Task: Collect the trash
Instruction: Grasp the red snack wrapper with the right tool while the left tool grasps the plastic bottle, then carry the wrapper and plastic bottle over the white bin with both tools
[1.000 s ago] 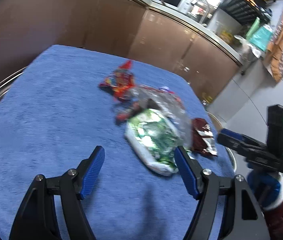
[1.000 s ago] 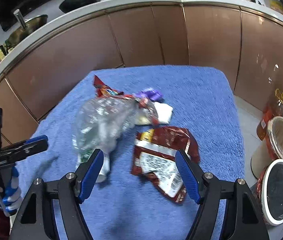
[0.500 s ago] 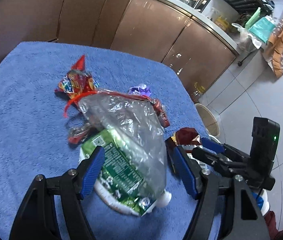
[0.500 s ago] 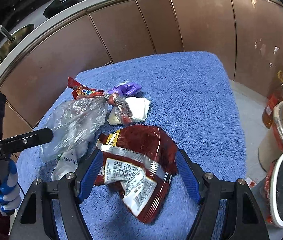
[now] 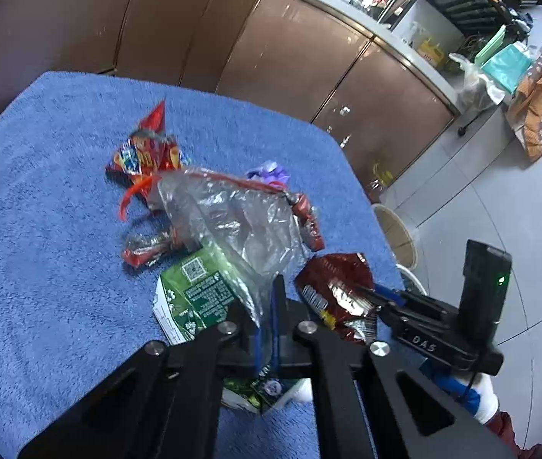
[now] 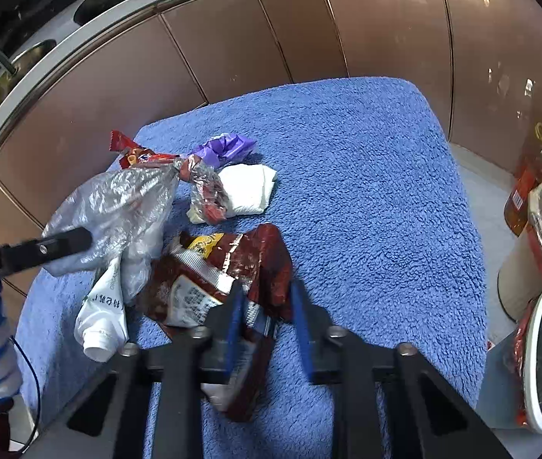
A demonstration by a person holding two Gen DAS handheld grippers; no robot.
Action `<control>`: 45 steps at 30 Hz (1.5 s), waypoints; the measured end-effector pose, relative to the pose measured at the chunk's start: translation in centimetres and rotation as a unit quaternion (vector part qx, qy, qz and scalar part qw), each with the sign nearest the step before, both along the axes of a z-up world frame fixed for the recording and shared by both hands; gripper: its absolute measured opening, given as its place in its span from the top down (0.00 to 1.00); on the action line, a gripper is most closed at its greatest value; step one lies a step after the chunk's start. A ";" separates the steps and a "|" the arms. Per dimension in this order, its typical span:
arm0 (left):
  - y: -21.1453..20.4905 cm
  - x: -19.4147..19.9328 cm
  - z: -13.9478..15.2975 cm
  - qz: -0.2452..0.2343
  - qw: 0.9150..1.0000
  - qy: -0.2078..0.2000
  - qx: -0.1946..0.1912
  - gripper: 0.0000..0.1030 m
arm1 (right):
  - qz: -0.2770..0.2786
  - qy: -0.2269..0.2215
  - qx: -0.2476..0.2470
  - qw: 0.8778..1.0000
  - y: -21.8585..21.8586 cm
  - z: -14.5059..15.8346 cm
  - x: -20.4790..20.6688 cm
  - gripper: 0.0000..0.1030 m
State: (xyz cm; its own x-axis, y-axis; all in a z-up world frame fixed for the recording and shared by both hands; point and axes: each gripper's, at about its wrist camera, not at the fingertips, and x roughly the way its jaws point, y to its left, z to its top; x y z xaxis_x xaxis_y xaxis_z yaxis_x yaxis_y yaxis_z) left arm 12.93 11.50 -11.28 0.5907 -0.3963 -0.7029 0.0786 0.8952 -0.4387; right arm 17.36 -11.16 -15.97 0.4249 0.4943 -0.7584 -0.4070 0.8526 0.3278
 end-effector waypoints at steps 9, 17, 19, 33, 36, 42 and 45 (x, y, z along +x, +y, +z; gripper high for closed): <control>0.9 -3.9 4.8 0.010 0.998 -0.057 0.006 0.99 | -0.021 -0.062 0.030 0.997 -1.9 4.1 -3.1 0.83; -2.9 -4.7 10.2 -0.025 0.994 -0.098 0.029 0.99 | -0.078 -0.104 0.048 0.990 -8.0 7.1 -5.8 0.83; -5.1 -4.0 11.4 -0.044 0.993 -0.105 0.033 0.99 | -0.105 -0.109 0.042 0.988 -10.2 7.0 -5.8 0.83; -30.0 3.7 13.0 -0.257 0.958 -0.116 0.046 0.99 | -0.352 -0.091 -0.049 0.930 -29.0 2.9 -6.1 0.83; -35.7 5.3 10.7 -0.298 0.949 -0.095 0.050 0.99 | -0.385 -0.078 -0.068 0.917 -31.7 1.4 -5.4 0.83; -44.0 7.6 5.4 -0.347 0.934 -0.053 0.057 0.96 | -0.429 -0.047 -0.091 0.898 -34.8 -1.7 -4.8 0.78; -47.3 8.4 3.0 -0.375 0.925 -0.027 0.056 0.95 | -0.447 -0.033 -0.095 0.889 -36.3 -2.9 -4.9 0.73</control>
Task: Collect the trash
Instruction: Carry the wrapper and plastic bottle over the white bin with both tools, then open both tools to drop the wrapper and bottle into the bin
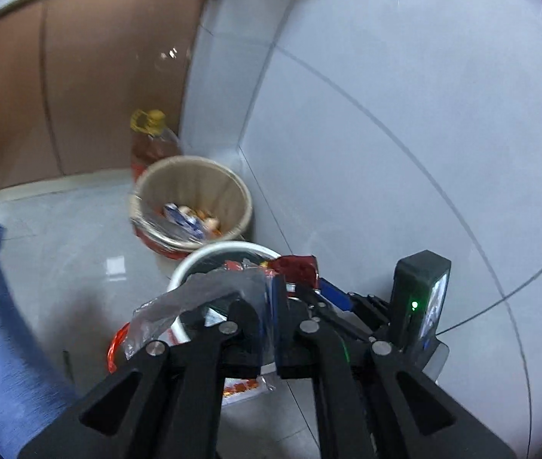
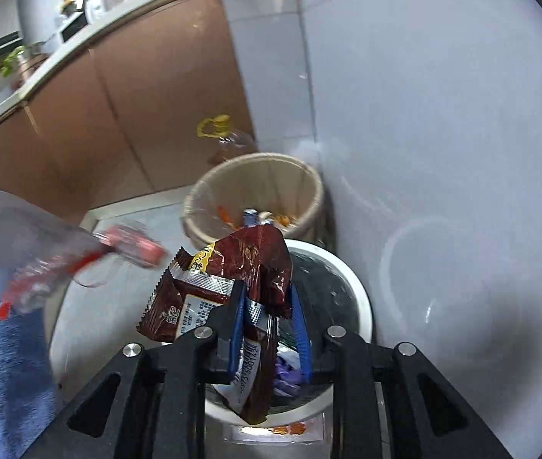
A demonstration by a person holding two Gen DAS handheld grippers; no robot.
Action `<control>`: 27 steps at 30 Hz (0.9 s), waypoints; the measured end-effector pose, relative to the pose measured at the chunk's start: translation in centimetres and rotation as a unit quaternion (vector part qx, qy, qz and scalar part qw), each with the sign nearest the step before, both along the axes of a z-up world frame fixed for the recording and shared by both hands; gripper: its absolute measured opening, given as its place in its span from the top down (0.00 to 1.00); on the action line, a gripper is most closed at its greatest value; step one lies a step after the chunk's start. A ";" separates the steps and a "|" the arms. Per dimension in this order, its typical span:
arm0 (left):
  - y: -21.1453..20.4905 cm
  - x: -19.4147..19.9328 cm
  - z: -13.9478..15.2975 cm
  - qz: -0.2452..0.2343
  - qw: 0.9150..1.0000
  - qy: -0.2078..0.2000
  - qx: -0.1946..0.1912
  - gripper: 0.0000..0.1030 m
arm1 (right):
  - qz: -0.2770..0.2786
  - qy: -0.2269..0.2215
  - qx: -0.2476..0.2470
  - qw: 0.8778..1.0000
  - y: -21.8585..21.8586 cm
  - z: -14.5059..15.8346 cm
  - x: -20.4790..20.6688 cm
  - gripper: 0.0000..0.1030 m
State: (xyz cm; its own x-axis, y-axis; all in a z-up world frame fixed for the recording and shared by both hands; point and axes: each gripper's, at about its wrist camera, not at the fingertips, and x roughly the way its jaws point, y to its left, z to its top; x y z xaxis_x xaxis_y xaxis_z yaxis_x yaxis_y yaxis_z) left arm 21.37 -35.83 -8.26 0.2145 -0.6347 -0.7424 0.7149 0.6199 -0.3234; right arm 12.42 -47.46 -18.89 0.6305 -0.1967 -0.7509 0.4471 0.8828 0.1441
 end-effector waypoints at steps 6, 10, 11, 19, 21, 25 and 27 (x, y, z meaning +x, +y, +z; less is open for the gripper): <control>-2.6 -0.5 -1.2 -0.022 1.000 -0.006 0.005 0.49 | -0.024 0.021 -0.009 0.999 -0.9 -1.3 -0.5 0.51; -2.3 -0.4 -0.5 -0.013 1.000 -0.006 -0.009 0.47 | -0.028 0.026 -0.011 0.999 -0.9 -1.6 -1.0 0.49; -2.0 -0.5 -0.3 -0.011 1.000 -0.009 -0.012 0.47 | -0.028 0.026 -0.012 0.999 -0.8 -1.4 -1.2 0.47; 4.2 -3.3 3.9 0.032 0.995 -0.067 -0.064 0.47 | -0.021 -0.009 -0.017 1.000 1.8 1.5 -2.4 0.34; 6.1 -4.5 5.5 0.035 0.993 -0.090 -0.061 0.47 | -0.011 -0.030 -0.020 0.999 2.8 3.0 -2.8 0.28; 10.1 -6.5 8.1 0.058 0.989 -0.120 -0.071 0.47 | 0.019 -0.080 -0.030 0.996 5.6 7.2 -4.1 0.26; 12.5 -7.4 9.4 0.080 0.985 -0.132 -0.081 0.46 | 0.034 -0.101 -0.037 0.994 7.1 9.3 -4.7 0.22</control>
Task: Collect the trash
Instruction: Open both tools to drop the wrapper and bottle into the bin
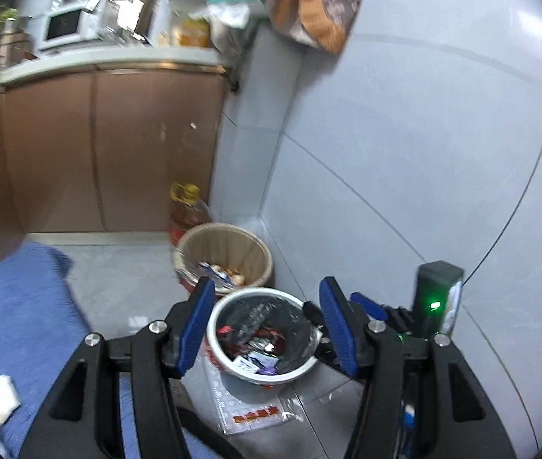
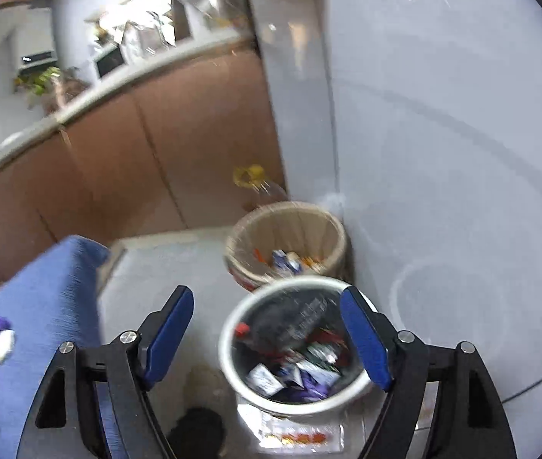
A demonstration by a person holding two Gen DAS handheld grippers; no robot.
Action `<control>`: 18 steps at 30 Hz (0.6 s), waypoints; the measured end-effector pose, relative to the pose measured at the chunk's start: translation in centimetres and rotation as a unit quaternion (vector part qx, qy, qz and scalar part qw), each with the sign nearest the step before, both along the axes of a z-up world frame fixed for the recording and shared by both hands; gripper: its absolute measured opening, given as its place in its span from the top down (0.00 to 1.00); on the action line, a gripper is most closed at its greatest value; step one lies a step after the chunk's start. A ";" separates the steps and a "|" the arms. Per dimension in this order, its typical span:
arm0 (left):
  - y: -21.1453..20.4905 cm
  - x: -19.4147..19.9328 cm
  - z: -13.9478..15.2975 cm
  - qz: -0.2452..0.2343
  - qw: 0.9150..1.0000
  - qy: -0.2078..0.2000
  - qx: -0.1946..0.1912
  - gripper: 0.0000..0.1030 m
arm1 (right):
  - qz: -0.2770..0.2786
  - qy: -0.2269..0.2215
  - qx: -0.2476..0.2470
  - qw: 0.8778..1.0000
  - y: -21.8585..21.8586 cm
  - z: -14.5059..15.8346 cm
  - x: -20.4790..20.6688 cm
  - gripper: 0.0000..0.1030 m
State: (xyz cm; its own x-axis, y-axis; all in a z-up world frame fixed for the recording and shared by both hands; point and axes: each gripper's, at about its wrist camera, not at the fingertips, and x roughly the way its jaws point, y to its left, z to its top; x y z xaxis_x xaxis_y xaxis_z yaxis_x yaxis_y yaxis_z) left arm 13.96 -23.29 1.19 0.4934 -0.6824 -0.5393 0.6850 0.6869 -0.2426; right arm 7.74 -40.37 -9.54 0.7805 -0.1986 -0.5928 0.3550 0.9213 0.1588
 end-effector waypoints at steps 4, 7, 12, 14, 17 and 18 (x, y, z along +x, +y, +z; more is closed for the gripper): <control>4.6 -2.1 2.0 0.042 0.999 -0.024 -0.011 0.39 | 0.037 -0.041 -0.018 0.998 3.4 4.2 -1.1 0.19; 8.1 -3.4 2.9 0.066 0.997 -0.033 -0.018 0.38 | 0.068 -0.063 -0.017 0.996 5.4 6.3 -1.5 0.18; 14.1 -5.3 3.7 0.115 0.992 -0.044 -0.017 0.37 | 0.137 -0.088 -0.010 0.987 9.9 9.1 -2.0 0.18; 17.2 -6.1 3.8 0.142 0.988 -0.049 -0.018 0.37 | 0.166 -0.092 -0.009 0.982 11.8 9.8 -2.1 0.18; 21.6 -7.3 3.8 0.179 0.982 -0.056 -0.014 0.37 | 0.212 -0.095 -0.008 0.973 14.7 10.7 -2.4 0.18; 23.1 -7.7 3.6 0.192 0.980 -0.058 -0.011 0.37 | 0.222 -0.095 -0.008 0.970 15.5 11.0 -2.5 0.18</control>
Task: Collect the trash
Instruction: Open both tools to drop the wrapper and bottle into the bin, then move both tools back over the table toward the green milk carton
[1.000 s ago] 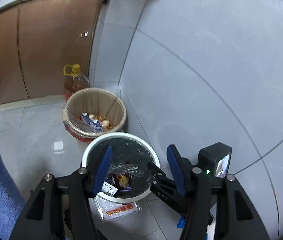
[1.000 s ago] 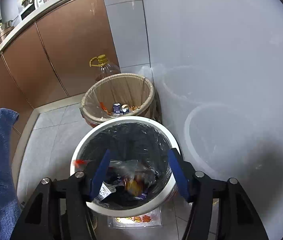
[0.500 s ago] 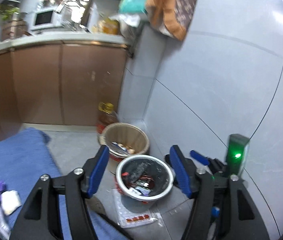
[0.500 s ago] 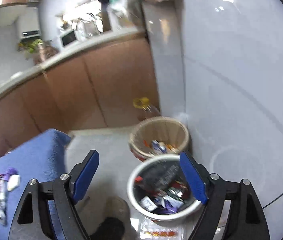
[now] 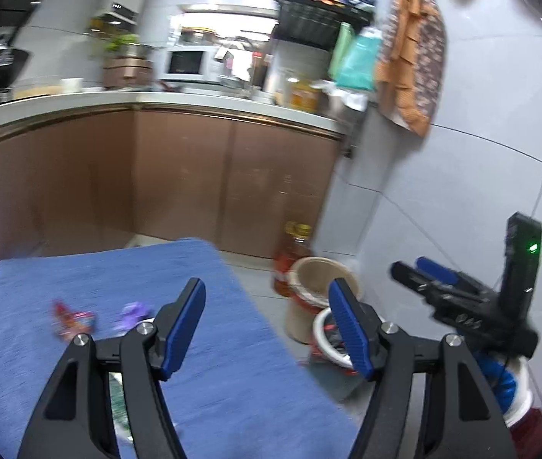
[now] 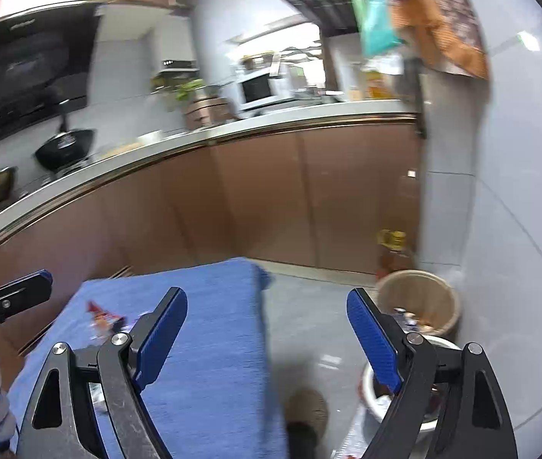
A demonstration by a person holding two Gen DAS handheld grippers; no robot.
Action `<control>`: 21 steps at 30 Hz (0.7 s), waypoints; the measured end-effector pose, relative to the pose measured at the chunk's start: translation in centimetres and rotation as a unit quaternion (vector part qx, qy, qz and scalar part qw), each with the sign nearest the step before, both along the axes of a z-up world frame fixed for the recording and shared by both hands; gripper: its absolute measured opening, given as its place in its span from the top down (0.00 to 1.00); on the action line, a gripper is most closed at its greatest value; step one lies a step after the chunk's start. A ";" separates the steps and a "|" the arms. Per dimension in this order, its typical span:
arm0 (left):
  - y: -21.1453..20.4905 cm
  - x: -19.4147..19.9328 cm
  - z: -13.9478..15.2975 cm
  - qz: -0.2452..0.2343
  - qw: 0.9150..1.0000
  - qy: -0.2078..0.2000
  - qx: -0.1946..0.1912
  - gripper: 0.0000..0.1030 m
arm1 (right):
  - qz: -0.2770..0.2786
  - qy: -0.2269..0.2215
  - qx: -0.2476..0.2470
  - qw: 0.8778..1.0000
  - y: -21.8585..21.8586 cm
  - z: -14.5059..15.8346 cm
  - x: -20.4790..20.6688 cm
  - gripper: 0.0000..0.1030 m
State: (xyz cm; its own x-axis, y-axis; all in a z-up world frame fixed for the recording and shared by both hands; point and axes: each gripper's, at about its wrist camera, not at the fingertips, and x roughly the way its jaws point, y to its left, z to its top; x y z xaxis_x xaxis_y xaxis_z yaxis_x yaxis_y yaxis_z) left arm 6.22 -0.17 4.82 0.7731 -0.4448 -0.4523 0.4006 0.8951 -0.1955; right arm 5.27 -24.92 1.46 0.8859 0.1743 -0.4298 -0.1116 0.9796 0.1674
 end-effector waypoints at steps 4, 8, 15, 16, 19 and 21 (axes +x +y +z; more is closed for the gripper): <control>4.8 -1.1 -1.3 0.042 0.999 0.010 0.005 0.37 | 0.042 0.004 -0.005 0.999 3.0 0.2 0.5 0.18; 7.9 -1.6 -3.1 0.080 0.997 0.022 0.013 0.36 | 0.071 0.008 -0.010 0.997 5.4 -0.3 1.0 0.18; 8.1 -0.8 -8.2 0.112 0.991 0.069 0.030 0.29 | 0.098 0.029 -0.007 0.995 6.7 -2.1 2.0 0.18; 7.8 -0.6 -8.9 0.117 0.990 0.075 0.037 0.29 | 0.100 0.032 -0.005 0.994 6.7 -2.4 2.0 0.18; 6.5 0.5 -11.5 0.131 0.985 0.100 0.058 0.29 | 0.109 0.046 0.001 0.993 6.7 -3.5 2.6 0.18; 5.7 1.5 -13.3 0.141 0.980 0.123 0.069 0.29 | 0.117 0.057 0.000 0.992 6.7 -4.3 3.0 0.18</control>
State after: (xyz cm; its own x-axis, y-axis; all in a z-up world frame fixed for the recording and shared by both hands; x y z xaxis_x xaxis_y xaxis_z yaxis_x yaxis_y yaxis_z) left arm 7.72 5.53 -8.52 0.7165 -0.1507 -0.6811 0.0902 0.9882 -0.1238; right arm 8.27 -18.19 -2.88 0.7668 0.3692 -0.5250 -0.3156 0.9292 0.1924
